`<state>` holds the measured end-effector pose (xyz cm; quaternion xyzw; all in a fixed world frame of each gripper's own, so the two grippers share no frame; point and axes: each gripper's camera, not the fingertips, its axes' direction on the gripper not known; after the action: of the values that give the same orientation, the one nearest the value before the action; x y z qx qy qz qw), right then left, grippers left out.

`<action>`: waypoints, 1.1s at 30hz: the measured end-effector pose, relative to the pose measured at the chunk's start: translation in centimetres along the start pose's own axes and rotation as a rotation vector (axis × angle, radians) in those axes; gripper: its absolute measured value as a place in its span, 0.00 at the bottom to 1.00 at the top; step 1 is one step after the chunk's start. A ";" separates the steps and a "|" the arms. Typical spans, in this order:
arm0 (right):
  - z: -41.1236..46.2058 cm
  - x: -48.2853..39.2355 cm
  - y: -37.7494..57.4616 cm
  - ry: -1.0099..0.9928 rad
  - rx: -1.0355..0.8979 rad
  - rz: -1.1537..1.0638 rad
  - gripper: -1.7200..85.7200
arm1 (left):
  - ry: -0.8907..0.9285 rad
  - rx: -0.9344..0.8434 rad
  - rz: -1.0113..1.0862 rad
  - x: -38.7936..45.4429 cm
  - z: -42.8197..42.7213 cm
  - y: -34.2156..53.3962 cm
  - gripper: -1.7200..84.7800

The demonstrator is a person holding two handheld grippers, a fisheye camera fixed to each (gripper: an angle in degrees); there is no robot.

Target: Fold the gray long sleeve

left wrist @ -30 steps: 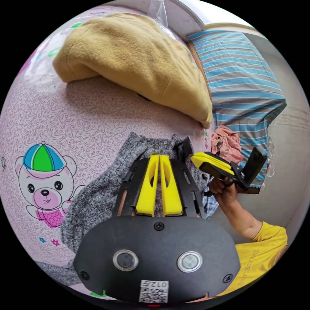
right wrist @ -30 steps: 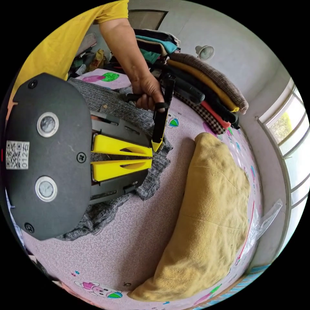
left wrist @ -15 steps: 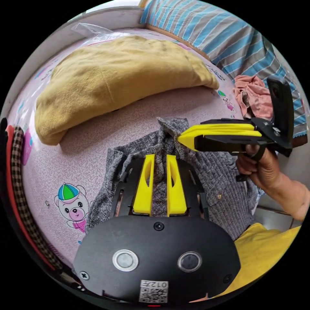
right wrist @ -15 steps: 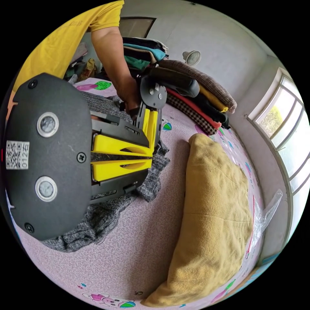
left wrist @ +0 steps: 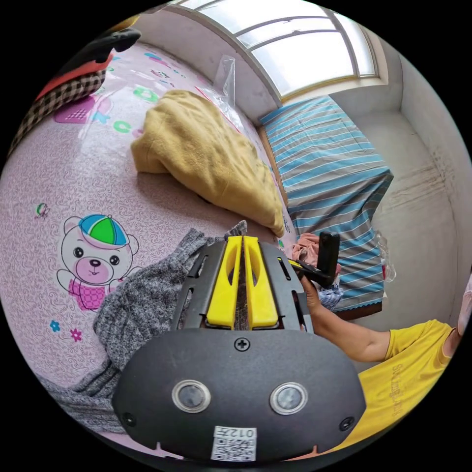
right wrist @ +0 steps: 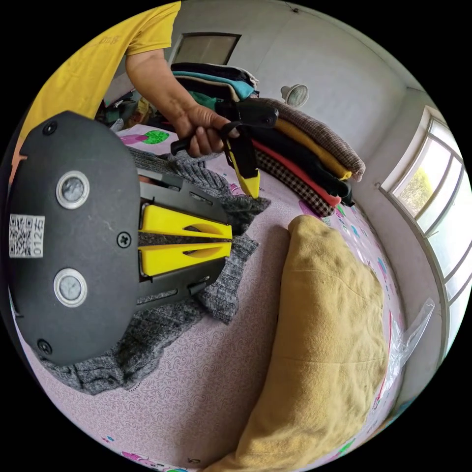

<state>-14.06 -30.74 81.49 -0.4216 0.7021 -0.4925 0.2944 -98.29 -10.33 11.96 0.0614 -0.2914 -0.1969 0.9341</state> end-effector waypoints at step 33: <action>-25.2 -7.5 31.0 0.373 0.060 0.395 0.04 | -0.192 0.034 0.096 1.7 -1.3 10.1 0.04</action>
<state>-40.77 -7.97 60.96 -0.1695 0.7979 -0.5152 0.2629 -92.91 -1.81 14.09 0.0441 -0.3855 -0.1518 0.9091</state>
